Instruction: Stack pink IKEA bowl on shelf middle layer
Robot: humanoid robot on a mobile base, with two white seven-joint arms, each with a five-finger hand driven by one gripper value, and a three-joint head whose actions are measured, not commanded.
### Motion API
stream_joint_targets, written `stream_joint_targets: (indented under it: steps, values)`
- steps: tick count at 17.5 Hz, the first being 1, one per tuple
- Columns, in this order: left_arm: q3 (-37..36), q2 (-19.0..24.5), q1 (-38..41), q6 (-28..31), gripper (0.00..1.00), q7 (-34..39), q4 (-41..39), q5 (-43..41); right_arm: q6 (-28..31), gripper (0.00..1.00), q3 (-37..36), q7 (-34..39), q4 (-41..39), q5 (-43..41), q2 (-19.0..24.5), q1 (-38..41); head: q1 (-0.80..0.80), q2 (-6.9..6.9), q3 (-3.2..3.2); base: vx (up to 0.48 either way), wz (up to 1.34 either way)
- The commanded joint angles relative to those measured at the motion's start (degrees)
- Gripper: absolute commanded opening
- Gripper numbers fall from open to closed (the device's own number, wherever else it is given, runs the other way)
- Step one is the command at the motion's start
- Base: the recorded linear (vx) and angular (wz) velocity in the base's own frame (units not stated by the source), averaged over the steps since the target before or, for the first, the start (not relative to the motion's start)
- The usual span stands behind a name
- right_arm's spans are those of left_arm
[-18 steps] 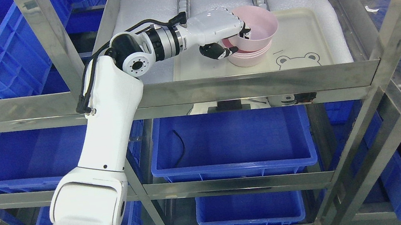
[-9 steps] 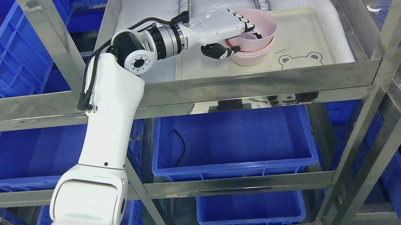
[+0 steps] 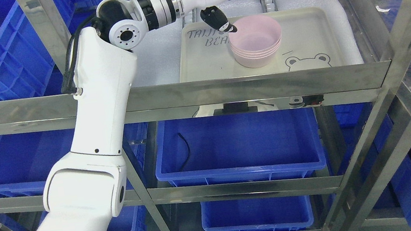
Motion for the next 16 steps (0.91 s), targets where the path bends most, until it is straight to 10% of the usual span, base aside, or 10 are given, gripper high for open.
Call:
stream_joint_targets:
  steps: [1,6,16]
  values:
    - [-8.35,0.95,3.28,1.83,1.0,5.76,-3.01,28.88,-0.02,1.0,0.0,0.01,-1.0,0.0,-1.0,0.17,0.0,0.0,0.0,0.0,0.0]
    - [-25.69,0.95,29.02,1.04,1.0,3.86,-20.59,33.96,-0.02,1.0,0.0,0.01,-1.0,0.0,-1.0,0.17,0.0,0.0,0.0,0.0,0.0]
    - [-21.77,3.11,52.33,-0.72,1.0,-0.64,-18.15,33.78,-0.02,1.0,0.0,0.01,-1.0,0.0,-1.0,0.17,0.0,0.0,0.0,0.0,0.0]
